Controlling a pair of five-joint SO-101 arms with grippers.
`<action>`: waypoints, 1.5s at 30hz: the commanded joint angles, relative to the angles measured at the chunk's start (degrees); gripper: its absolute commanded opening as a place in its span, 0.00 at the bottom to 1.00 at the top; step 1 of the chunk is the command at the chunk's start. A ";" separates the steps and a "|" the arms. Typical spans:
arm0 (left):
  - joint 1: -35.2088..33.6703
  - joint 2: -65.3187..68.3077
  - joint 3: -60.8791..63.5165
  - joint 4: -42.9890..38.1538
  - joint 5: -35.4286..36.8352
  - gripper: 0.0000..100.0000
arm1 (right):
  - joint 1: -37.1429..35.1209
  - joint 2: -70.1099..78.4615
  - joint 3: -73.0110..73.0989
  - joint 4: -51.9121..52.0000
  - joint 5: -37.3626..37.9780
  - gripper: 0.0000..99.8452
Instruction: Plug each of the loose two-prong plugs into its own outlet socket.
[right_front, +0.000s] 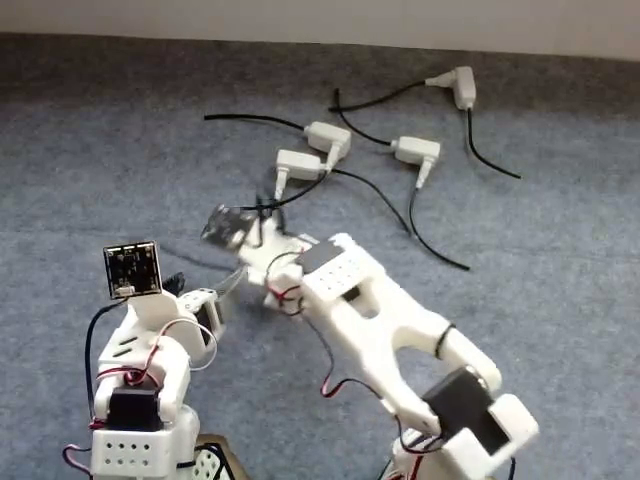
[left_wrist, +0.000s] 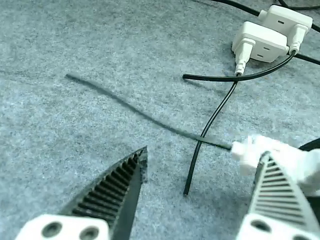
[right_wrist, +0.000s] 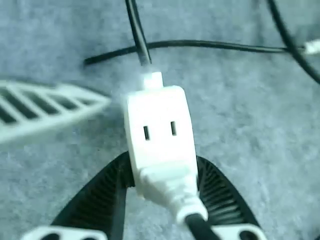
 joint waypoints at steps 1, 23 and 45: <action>0.75 -0.22 -1.45 -1.32 -0.09 0.34 | 8.31 -10.07 -1.10 3.03 -1.05 0.06; 0.75 -0.22 -1.45 -1.32 -0.09 0.34 | 36.00 9.27 -40.22 5.05 9.41 0.06; 0.75 -0.22 -0.31 -3.16 -0.26 0.34 | 38.46 60.35 -114.95 33.98 9.32 0.36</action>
